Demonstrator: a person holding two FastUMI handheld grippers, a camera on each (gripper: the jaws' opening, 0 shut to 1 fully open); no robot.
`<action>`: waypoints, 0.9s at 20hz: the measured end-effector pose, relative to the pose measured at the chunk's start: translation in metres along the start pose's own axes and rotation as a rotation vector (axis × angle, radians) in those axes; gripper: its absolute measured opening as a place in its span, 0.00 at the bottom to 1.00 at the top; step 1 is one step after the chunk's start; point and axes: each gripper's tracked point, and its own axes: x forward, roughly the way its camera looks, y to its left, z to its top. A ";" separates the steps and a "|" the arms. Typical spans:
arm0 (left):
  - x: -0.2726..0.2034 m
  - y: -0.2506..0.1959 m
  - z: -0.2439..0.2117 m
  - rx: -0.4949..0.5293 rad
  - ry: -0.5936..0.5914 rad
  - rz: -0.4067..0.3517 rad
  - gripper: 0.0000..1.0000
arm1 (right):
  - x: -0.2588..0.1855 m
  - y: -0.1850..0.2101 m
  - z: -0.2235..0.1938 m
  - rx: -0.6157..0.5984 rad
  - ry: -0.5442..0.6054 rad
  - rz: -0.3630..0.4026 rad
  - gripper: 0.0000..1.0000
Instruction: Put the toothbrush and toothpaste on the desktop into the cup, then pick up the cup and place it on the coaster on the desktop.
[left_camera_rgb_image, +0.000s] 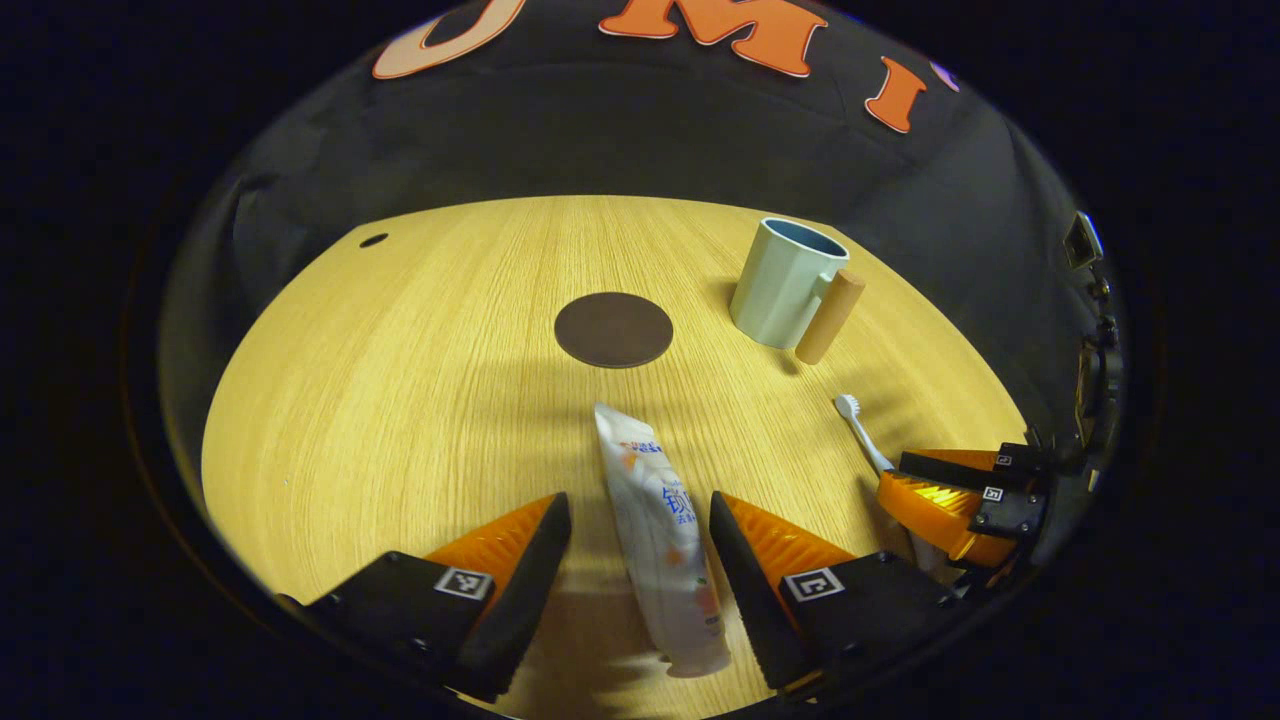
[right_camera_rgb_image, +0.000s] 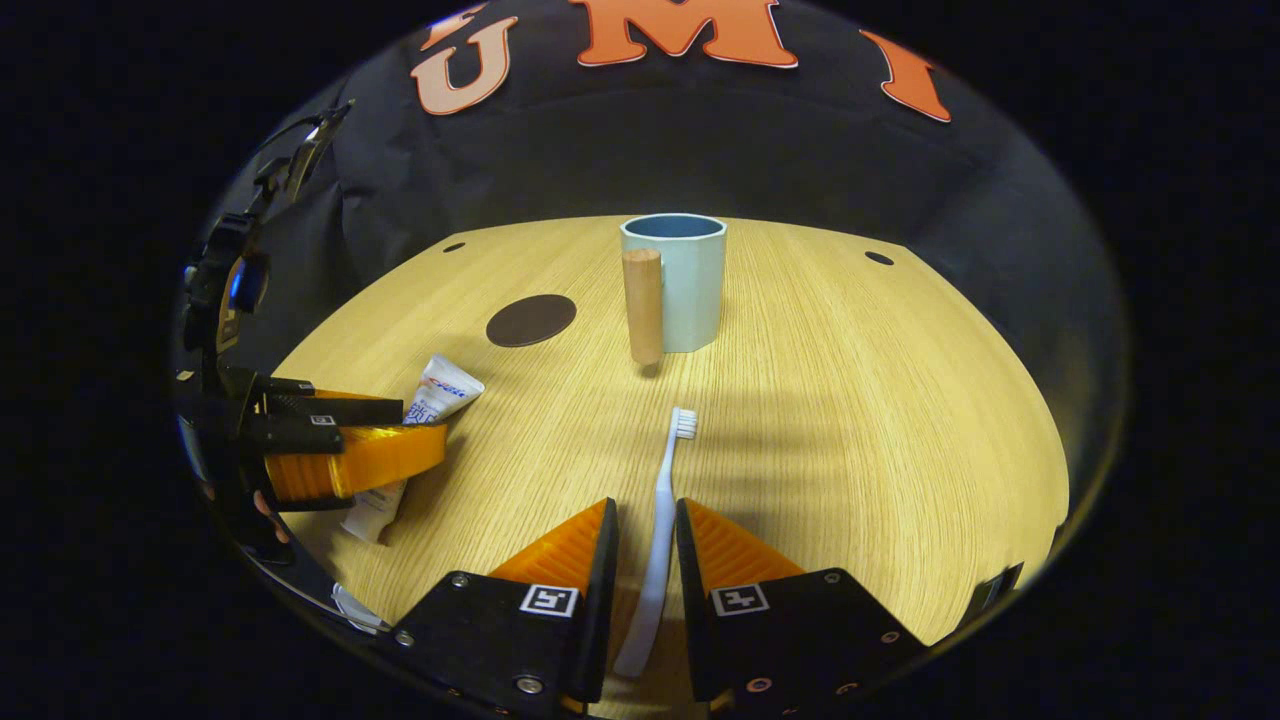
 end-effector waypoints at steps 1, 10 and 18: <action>-0.001 -0.006 -0.002 -0.006 0.014 -0.019 0.88 | 0.002 0.000 0.000 -0.004 0.010 -0.008 0.34; -0.001 0.003 -0.004 0.001 0.102 0.042 0.48 | 0.009 -0.003 0.005 0.018 0.036 -0.041 0.10; 0.002 0.003 -0.002 -0.046 0.090 0.007 0.13 | 0.008 0.004 0.008 0.007 0.013 0.011 0.03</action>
